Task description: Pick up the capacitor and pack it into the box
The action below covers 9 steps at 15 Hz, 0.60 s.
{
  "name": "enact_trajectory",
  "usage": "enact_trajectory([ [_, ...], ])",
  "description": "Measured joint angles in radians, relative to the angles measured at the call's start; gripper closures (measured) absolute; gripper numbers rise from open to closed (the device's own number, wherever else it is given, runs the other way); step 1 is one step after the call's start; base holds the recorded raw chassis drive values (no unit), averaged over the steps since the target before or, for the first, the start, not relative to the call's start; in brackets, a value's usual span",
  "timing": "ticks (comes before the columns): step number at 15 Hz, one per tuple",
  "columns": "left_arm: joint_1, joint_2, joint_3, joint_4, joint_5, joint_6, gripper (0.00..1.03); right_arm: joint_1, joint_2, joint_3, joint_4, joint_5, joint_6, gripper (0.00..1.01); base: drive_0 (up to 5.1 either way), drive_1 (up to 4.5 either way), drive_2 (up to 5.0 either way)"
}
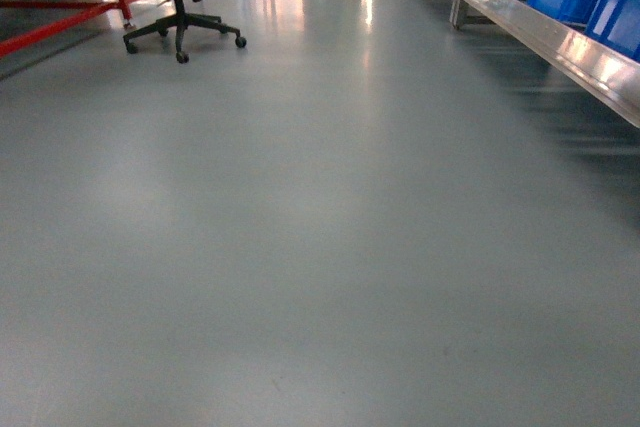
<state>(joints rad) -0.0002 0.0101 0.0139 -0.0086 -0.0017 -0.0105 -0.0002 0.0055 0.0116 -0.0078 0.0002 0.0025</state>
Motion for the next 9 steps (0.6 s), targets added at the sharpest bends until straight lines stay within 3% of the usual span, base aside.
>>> enact_trajectory([
  [9, 0.000, 0.000, 0.000, 0.002, 0.002, 0.000, 0.60, 0.000, -0.001, 0.000, 0.003, 0.000, 0.000, 0.03, -5.0, 2.45, 2.4],
])
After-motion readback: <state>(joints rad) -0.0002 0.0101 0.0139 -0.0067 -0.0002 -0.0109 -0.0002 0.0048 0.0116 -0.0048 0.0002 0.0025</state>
